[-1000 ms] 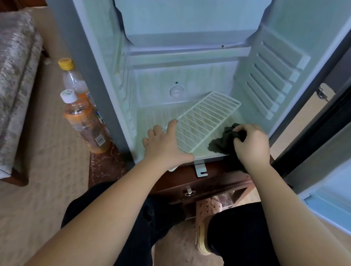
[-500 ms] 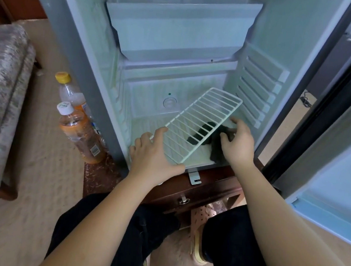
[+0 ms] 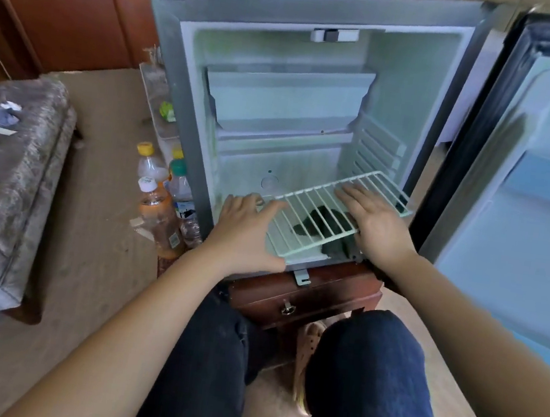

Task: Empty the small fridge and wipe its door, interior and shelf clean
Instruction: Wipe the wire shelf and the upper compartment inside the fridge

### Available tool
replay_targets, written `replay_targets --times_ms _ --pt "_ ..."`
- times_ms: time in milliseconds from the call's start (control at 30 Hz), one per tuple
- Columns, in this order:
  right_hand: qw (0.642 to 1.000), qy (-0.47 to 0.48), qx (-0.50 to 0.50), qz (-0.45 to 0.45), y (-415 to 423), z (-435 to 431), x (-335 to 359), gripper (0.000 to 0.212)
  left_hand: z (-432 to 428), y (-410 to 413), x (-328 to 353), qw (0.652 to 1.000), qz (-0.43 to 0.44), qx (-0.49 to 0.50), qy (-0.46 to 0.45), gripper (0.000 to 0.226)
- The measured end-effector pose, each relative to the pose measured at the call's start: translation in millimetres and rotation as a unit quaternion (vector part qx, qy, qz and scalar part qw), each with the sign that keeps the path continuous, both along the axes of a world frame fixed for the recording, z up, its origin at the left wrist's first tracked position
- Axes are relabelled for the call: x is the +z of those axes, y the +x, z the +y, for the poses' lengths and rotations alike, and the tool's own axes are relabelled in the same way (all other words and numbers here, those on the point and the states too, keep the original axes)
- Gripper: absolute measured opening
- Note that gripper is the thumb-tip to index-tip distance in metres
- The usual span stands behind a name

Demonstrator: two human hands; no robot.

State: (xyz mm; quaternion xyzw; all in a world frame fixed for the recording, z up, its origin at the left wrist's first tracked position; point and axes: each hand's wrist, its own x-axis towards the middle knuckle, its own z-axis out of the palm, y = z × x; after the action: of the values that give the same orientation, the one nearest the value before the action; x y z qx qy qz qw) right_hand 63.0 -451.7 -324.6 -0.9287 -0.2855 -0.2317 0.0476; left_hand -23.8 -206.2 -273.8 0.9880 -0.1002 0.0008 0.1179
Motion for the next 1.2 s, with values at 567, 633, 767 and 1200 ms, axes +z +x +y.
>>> replay_targets --times_ms 567,633,767,1200 --pt "0.993 -0.033 -0.011 -0.116 -14 12 31 0.058 -12 -4 16 0.986 -0.105 0.009 0.131 0.070" --pt "0.991 -0.025 -0.003 -0.131 -14 12 30 0.057 -14 -5 14 0.982 -0.118 0.008 0.149 0.070" --pt "0.987 -0.002 0.001 -0.160 -14 11 28 0.054 -13 -7 17 0.977 -0.130 0.002 0.169 0.070" --pt "0.981 0.036 -0.009 -0.192 -1 17 37 0.058 -5 11 33 0.982 -0.149 0.001 0.116 0.072"
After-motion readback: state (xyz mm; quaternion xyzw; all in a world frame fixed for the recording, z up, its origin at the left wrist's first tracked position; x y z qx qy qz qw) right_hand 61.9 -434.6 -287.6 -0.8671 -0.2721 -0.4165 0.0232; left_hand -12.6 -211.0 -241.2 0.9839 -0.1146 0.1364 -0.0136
